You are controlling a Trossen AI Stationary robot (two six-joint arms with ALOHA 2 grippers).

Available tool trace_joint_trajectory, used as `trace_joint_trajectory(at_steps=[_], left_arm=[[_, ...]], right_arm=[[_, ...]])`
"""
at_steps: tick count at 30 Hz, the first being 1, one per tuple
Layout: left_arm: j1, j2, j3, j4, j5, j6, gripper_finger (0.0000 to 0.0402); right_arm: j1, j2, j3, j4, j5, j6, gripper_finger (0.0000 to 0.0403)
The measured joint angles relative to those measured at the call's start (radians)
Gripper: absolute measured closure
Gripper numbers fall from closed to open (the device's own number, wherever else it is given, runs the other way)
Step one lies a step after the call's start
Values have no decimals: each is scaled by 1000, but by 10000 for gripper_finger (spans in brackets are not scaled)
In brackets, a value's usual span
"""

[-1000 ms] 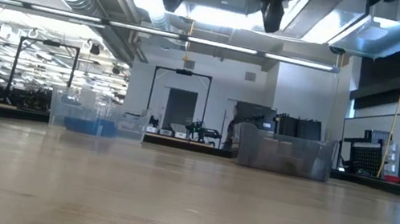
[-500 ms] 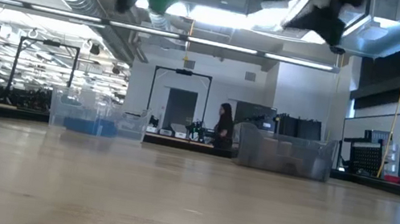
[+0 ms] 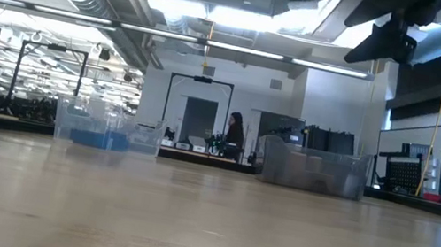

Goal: Sort & place blocks by color
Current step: Put the green game piece into the orange bin, then return to Home Position

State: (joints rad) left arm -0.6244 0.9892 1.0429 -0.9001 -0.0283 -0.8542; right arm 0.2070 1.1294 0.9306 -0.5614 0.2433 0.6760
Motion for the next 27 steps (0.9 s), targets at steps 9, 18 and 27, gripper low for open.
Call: trace_joint_trajectory(at_steps=[9,18,27], left_arm=[[-244,209,-56,-204,16,-81,320],[-205,248,-244,-76,71,-118,267],[-91,236,-219,-74,237,-71,192]], right_arm=[[0,1,0,-3,26,-7,96],[0,1,0,-4,27,0,96],[0,1,0,-4,27,4,96]])
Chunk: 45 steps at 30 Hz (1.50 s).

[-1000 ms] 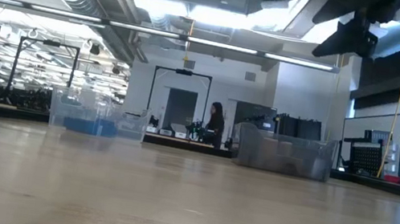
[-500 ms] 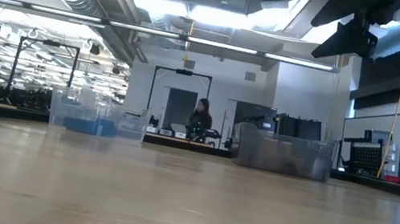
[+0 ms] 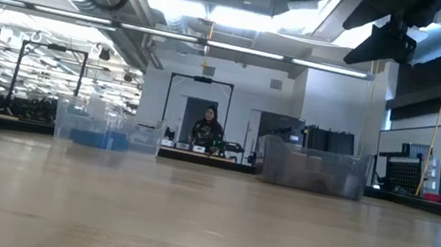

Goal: Sort & place blocks by color
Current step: Return to Home Position

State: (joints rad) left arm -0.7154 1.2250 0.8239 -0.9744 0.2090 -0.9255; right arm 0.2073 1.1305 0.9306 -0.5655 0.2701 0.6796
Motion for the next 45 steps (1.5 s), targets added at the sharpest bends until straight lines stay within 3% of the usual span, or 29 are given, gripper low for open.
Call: trace_joint_trajectory(at_steps=[3,5,12,15,18,24,29,38,45], left_arm=[[18,-27,85,18,30,39,177],[19,-64,163,65,-8,73,175],[78,-193,400,96,-544,326,187],[168,-255,448,110,-678,482,202],[262,-331,453,165,-736,625,226],[410,-439,453,312,-740,817,304],[481,-479,365,531,-617,901,391],[599,-507,29,951,-418,813,400],[696,-507,-144,1147,-379,710,401]], right_arm=[[0,0,0,0,-1,0,95],[0,0,0,0,-5,0,95],[0,0,0,0,-8,46,95],[0,0,0,0,-9,53,95],[0,0,0,3,-9,71,95],[0,0,0,9,-9,97,95],[0,0,0,25,-9,97,95],[0,0,0,24,-17,83,95],[0,-36,0,21,-54,48,95]])
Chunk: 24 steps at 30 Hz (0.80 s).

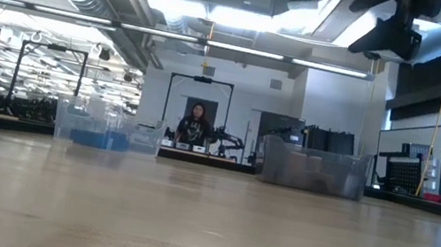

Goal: Sort & place blocks by color
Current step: Return to Home Position

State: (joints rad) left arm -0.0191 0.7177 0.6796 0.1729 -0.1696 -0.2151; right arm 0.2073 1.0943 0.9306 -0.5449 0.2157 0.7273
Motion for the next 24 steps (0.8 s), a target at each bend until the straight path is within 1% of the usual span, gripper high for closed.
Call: trace_joint_trajectory(at_steps=[5,10,15,19,24], left_arm=[[68,-12,-59,18,14,-43,401],[145,-11,-137,128,101,-91,401],[183,-21,-249,218,123,-145,401],[196,-70,-362,317,145,-188,401],[183,-184,-449,319,154,-249,401]], right_arm=[[0,-47,0,-1,0,-18,95],[0,-75,0,0,0,-23,95],[0,-77,0,1,0,4,95],[0,-77,0,2,0,32,95],[0,-77,0,2,1,81,95]])
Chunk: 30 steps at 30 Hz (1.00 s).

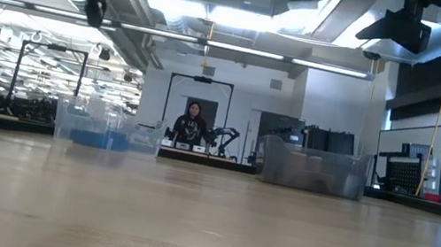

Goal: Sort & place blocks by color
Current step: Return to Home Position

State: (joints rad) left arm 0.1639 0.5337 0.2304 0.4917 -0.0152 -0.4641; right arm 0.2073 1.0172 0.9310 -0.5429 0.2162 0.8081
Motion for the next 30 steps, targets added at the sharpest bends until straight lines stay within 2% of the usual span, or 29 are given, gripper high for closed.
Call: trace_joint_trajectory(at_steps=[3,13,19,23,26,30], left_arm=[[-41,-88,-31,-45,-1,0,401],[-183,-346,-198,-67,-187,1,401],[-194,-431,-223,-229,-218,25,401],[-194,-446,-223,-262,-184,40,401],[-195,-443,-223,-297,-185,54,399],[-195,-442,-223,-323,-185,55,392]], right_arm=[[0,0,0,0,0,24,95],[0,0,0,11,0,78,95],[0,-5,0,26,0,78,95],[0,-26,0,27,0,54,100],[0,-56,0,21,1,-5,129],[0,-138,-30,8,20,-85,213]])
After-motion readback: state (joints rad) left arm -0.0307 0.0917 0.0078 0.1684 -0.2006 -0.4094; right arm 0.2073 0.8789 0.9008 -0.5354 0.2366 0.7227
